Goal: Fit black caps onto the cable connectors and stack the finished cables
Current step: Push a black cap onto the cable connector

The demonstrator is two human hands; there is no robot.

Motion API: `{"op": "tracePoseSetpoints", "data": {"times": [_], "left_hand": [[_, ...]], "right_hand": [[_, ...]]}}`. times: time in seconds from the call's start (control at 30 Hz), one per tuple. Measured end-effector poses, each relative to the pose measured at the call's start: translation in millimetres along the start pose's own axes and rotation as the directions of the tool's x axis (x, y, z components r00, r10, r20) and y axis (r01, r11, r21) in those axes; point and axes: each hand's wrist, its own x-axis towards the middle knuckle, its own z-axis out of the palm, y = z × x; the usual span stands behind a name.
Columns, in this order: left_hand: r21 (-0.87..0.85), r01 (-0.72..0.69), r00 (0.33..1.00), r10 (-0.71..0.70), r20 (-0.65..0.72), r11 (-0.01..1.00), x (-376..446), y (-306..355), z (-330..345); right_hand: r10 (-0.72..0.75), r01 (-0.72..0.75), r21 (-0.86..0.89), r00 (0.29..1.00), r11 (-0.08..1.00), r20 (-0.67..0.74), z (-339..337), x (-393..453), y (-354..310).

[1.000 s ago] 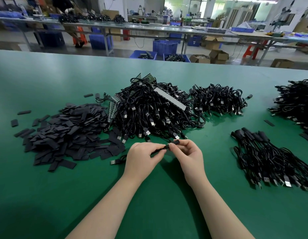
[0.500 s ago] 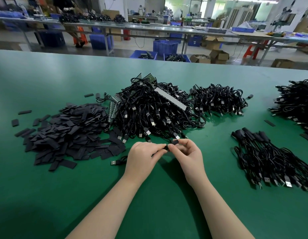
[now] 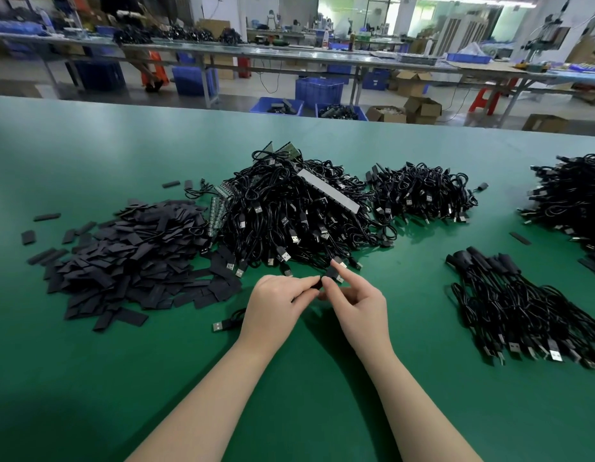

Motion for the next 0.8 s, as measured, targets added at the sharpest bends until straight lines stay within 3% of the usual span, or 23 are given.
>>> {"op": "tracePoseSetpoints", "data": {"times": [0.33,0.47,0.67,0.8], "left_hand": [[-0.013,0.003,1.000,-0.003,-0.008,1.000,0.5,3.3,-1.6],[-0.007,0.013,1.000,-0.013,-0.008,1.000,3.2,5.1,-2.6],[0.040,0.004,1.000,-0.004,0.007,0.999,2.3,5.3,-2.3],[0.172,-0.064,0.998,0.068,-0.017,0.983,1.4,4.8,1.9]], "right_hand": [[-0.013,0.014,-0.023,0.999,1.000,0.041,3.5,-1.8,0.7],[-0.019,0.027,-0.113,0.997,0.993,0.072,6.7,-3.9,-0.2],[-0.024,0.026,-0.036,0.998,0.999,0.051,2.0,-3.0,-1.1],[0.029,-0.022,0.105,0.997,0.994,-0.070,-0.9,-2.3,-3.2]]}}
